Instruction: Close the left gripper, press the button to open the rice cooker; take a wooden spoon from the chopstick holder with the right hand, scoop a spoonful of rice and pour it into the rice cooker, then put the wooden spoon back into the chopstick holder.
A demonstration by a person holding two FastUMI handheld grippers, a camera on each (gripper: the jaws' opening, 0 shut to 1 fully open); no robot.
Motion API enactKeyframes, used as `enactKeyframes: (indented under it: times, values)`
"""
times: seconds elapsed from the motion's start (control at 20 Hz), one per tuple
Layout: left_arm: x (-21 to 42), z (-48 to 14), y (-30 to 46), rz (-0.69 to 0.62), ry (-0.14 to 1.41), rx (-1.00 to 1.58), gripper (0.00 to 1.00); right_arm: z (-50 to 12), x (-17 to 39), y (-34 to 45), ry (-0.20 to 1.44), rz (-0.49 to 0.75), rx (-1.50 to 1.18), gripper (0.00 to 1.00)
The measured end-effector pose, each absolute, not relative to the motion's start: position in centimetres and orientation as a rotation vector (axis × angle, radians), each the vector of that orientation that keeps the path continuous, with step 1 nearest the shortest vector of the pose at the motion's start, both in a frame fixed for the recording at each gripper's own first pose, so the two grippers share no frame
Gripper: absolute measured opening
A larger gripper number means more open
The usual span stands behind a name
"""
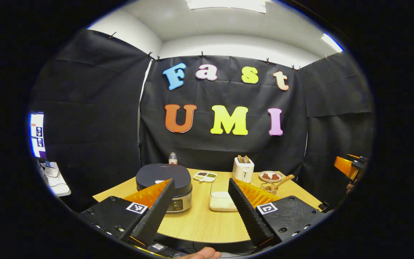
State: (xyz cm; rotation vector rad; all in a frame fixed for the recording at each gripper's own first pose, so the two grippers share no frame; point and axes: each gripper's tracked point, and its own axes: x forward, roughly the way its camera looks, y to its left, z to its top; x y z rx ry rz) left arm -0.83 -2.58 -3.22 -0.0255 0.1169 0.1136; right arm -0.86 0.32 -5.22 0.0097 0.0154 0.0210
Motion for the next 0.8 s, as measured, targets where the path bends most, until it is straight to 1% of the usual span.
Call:
enactKeyframes:
  times: [0.05,0.1,0.15,0.2,0.25,0.3,0.35,0.55,0.6,0.8]
  values:
    - [-1.2,-3.1,-2.6,0.112,0.112,-0.024,0.95,-5.2,-1.1,0.3,0.013,0.018,0.001,0.93]
    - [-1.5,-3.0,-2.8,0.11,0.113,-0.026,0.94,-5.3,-1.3,0.4,0.014,0.021,-0.006,0.93]
    - [-1.7,-3.1,-3.1,0.1,0.116,-0.028,0.94,-5.5,-1.6,0.5,0.02,0.026,-0.012,1.0]
    - [-2.2,-3.1,-3.6,0.089,0.114,-0.026,0.94,-5.7,-2.0,0.7,0.025,0.031,-0.015,0.93]
    - [-2.6,-2.8,-3.8,0.082,0.108,-0.019,0.94,-5.9,-2.2,0.7,0.029,0.033,-0.02,0.94]
    - [-2.9,-2.7,-3.9,0.08,0.102,-0.011,1.0,-6.1,-2.4,0.6,0.035,0.029,-0.026,0.94]
    - [-3.2,-2.7,-3.8,0.082,0.096,-0.007,0.94,-6.2,-2.6,0.6,0.033,0.029,-0.029,1.0]
    - [-3.7,-2.8,-4.5,0.075,0.08,-0.012,0.94,-6.2,-3.2,1.1,0.027,0.035,-0.05,1.0]
    - [-3.9,-2.8,-4.6,0.073,0.078,-0.005,0.94,-6.2,-3.2,1.2,0.026,0.039,-0.053,0.94]
    - [-4.1,-3.1,-4.7,0.067,0.074,0.0,0.94,-6.4,-3.2,1.4,0.028,0.044,-0.05,0.94]
